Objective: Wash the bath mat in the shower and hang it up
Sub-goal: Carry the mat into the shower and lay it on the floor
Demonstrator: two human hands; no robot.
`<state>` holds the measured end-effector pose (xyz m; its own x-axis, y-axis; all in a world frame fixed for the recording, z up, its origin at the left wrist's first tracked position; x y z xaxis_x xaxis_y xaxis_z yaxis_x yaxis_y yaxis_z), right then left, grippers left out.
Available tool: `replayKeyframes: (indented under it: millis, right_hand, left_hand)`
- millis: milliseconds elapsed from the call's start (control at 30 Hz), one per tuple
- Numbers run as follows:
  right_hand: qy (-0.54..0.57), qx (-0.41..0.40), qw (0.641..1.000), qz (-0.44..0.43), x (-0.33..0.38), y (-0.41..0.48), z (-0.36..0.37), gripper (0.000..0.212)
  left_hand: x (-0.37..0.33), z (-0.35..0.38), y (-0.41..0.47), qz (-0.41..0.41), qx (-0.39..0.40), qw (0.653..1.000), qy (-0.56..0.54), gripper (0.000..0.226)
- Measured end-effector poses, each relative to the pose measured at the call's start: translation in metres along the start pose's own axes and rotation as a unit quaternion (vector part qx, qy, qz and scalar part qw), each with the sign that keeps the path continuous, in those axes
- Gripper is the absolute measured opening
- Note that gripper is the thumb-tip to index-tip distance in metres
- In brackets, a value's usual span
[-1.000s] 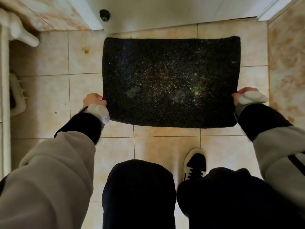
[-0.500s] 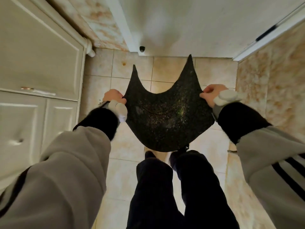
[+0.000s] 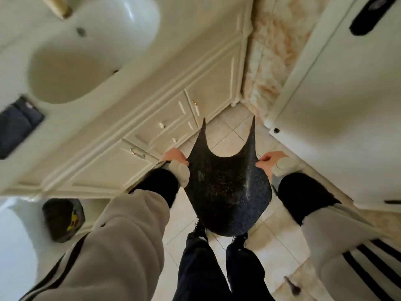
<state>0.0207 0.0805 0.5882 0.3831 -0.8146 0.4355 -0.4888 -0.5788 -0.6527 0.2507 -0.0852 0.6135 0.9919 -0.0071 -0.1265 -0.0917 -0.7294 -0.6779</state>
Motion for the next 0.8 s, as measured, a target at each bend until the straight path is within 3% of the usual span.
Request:
replayKeyframes:
  millis: [167, 333, 500, 633, 700, 800]
  right_hand:
    - [-0.104, 0.037, 0.988, -0.105, 0.104, -0.039, 0.047, 0.028]
    - [-0.159, 0.068, 0.97, -0.172, 0.175, -0.085, 0.114, 0.028]
    - [-0.22, 0.134, 0.933, -0.252, 0.243, -0.166, 0.235, 0.028]
    - [-0.336, 0.189, 0.86, -0.334, 0.294, -0.273, 0.376, 0.028]
    - [-0.378, 0.206, 0.832, -0.35, 0.301, -0.303, 0.412, 0.02]
    - [-0.438, 0.24, 0.775, -0.387, 0.318, -0.386, 0.516, 0.019]
  left_hand:
    - [0.12, -0.025, -0.048, -0.065, -0.039, 0.99, -0.121, 0.027]
    - [0.229, -0.024, -0.09, -0.119, -0.057, 0.969, -0.211, 0.008]
    - [0.384, -0.004, -0.164, -0.216, -0.067, 0.914, -0.338, 0.019]
    - [0.543, 0.043, -0.24, -0.296, -0.104, 0.848, -0.426, 0.026]
    - [0.58, 0.059, -0.266, -0.312, -0.101, 0.835, -0.442, 0.028]
    - [0.685, 0.104, -0.332, -0.369, -0.121, 0.781, -0.489, 0.029]
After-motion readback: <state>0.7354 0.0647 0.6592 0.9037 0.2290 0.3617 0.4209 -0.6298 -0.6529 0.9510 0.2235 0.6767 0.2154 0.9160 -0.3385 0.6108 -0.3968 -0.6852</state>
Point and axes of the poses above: each hand's wrist, its own y-axis towards the middle knuckle, its own z-axis out of the palm, x = y × z, the point moved 5 cm from there along y, towards the middle knuckle, and after that the axes turned 6 degrees about -z, right-handed, at the moved point
